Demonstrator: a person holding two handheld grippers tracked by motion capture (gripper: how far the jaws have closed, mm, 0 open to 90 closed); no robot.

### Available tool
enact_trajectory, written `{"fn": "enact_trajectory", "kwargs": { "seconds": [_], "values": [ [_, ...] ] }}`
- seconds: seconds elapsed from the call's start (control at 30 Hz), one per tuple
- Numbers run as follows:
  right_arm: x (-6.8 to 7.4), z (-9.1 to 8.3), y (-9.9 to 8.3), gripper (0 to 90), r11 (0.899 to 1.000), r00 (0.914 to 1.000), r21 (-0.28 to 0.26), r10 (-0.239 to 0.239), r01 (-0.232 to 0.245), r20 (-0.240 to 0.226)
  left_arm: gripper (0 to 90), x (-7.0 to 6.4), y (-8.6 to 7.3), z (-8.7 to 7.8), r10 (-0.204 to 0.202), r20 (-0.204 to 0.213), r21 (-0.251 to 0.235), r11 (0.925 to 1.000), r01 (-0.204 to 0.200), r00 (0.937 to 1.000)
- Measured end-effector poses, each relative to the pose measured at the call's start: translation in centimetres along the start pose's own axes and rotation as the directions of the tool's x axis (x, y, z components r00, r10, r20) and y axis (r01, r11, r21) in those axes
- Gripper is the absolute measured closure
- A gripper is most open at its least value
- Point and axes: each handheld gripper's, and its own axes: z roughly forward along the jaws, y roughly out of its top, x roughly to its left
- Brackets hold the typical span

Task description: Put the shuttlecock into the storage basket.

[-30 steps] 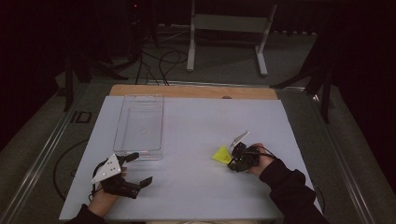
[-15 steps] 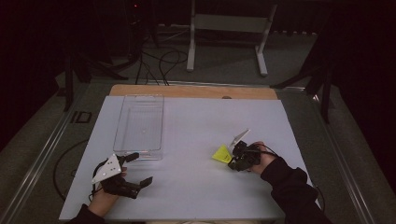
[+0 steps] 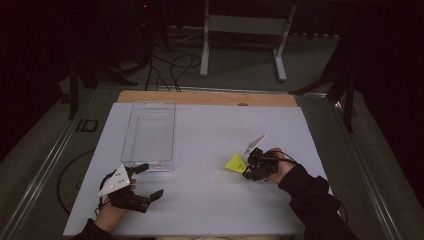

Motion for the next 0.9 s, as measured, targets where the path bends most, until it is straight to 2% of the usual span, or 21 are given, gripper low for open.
{"fn": "enact_trajectory", "kwargs": {
  "seconds": [0.9],
  "values": [
    [1.3,-2.1,4.3,65.1,0.995,0.9950,-0.036,-0.095,0.093,-0.032,0.1,0.0,0.0,0.1,0.001,0.005,0.005,1.0000,-0.001,1.0000]
  ]
}}
